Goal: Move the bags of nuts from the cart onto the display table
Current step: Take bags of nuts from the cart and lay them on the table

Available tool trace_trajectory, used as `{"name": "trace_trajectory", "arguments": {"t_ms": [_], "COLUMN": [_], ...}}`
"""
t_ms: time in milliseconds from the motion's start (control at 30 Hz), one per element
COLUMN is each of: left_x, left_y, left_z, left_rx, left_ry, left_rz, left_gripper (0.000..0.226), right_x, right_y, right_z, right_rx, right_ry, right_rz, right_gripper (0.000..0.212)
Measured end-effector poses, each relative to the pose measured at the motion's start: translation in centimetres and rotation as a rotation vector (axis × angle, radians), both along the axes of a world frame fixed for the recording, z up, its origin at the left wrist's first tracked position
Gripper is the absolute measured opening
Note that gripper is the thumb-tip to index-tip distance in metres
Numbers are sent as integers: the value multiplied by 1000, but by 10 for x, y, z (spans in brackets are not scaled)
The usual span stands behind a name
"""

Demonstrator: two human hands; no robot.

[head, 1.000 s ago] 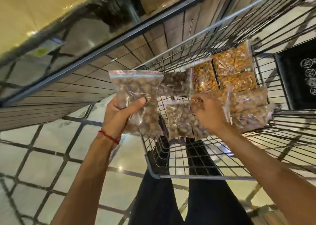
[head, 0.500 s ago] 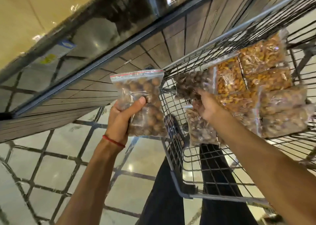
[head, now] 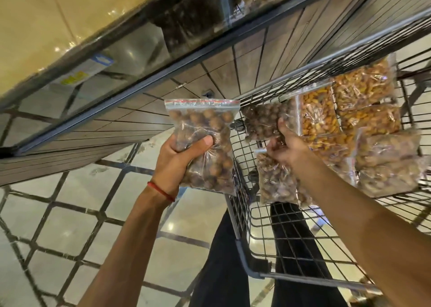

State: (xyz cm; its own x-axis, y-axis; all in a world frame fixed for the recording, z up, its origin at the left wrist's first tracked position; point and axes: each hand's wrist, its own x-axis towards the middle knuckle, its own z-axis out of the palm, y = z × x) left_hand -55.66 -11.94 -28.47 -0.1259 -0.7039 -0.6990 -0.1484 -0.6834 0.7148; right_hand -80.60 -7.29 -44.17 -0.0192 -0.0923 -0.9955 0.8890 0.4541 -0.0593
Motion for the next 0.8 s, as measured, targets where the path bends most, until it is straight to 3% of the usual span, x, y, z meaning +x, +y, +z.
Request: {"name": "trace_trajectory", "arguments": {"t_ms": [133,267,367,500,600,633,733,800], "left_x": [-2,-5,-11,-12,-13,-12,-11,-10], "left_y": [1,2,2,3,4,4,4,5], "left_z": [1,3,9,12,14,14,17,20], "left_rx": [-13,-6,-2,26,55,55,37,30], "left_ry": [-51,-93,-91,-75,-56,-59,-84,-94], "left_rz": [-26,-26,-11,18,32,35,-5,-25], "left_gripper": [60,62,58,36,32,32,28,33], "right_x": [-1,4,4,3,5,5,4,5], "right_y": [5,13,24,44,60,66,85,96], "right_z": [7,15,21,34,49,54,73,86], "right_rx": [-44,-129,-155,-242,-304,-313,-352,-367], "right_ry": [34,83,156,203,221,213,201,170], "right_rz": [60,119,260,344,398,397,271,171], "right_gripper": [22,55,48,64,79,84,59,66]}}
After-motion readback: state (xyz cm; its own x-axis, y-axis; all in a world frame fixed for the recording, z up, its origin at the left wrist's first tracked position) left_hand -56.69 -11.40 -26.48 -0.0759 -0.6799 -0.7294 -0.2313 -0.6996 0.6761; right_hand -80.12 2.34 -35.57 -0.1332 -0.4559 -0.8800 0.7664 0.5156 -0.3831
